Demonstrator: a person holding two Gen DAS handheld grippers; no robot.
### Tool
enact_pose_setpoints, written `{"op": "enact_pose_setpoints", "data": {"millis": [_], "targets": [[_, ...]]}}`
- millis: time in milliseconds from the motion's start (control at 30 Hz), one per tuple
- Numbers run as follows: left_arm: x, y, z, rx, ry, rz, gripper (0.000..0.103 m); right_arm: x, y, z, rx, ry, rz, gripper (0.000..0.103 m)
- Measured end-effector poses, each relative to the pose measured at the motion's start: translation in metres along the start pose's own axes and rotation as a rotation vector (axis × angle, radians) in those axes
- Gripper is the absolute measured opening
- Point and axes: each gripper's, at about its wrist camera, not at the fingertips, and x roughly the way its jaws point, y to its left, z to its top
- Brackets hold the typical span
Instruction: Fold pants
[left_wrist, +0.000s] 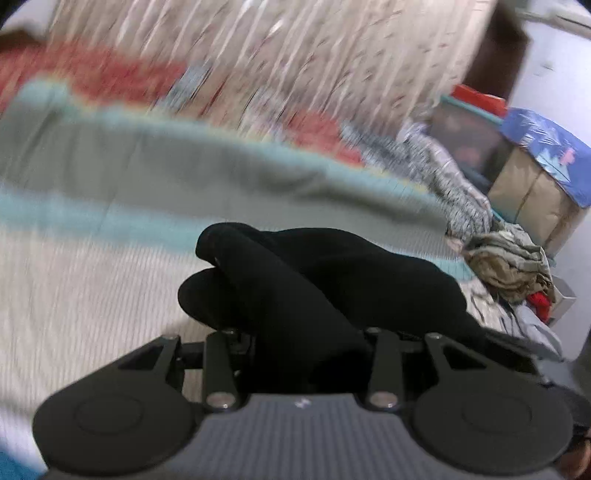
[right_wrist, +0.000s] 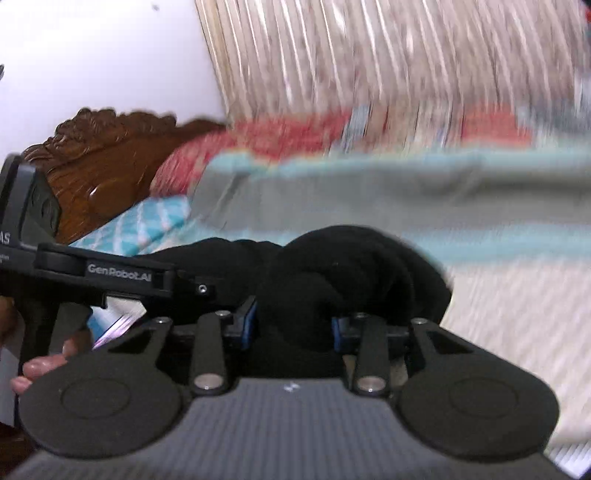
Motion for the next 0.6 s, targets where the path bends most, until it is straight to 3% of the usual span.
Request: {"op": "enact_pose_setpoints", "data": {"millis": [133, 300, 400, 467, 500, 533, 567, 600], "targets": [[0.050, -0.021, 0.042, 0.101, -0.104, -0.007, 0.036, 0.030, -0.042, 0.035, -0.007, -0.084, -0.053, 0.036], [0.122, -0.027, 0.068, 0.065, -0.122, -0.053, 0.036, 0.072, -0.090, 0.045, -0.071, -0.169, -0.156, 0.036], [0.181, -0.008, 0.053, -0.009, -0.004, -0.024, 0.041, 0.100, -0.133, 0.022, 0.024, -0.103, -0.176, 0.038], [0.232, 0.003, 0.032, -0.036, 0.178, 0.070, 0.043, 0.131, -0.173, -0.006, 0.213, 0.061, -0.177, 0.040], [0.255, 0.010, 0.020, -0.050, 0.270, 0.115, 0.061, 0.145, -0.192, -0.024, 0.331, 0.163, -0.202, 0.043], [0.261, 0.016, 0.009, -0.082, 0.242, 0.132, 0.072, 0.148, -0.207, -0.039, 0.430, 0.184, -0.211, 0.057], [0.257, 0.019, 0.005, -0.107, 0.208, 0.141, 0.087, 0.141, -0.220, -0.051, 0.528, 0.133, -0.172, 0.060], [0.255, 0.020, 0.005, -0.128, 0.201, 0.142, 0.091, 0.133, -0.231, -0.058, 0.608, 0.095, -0.126, 0.060]]}}
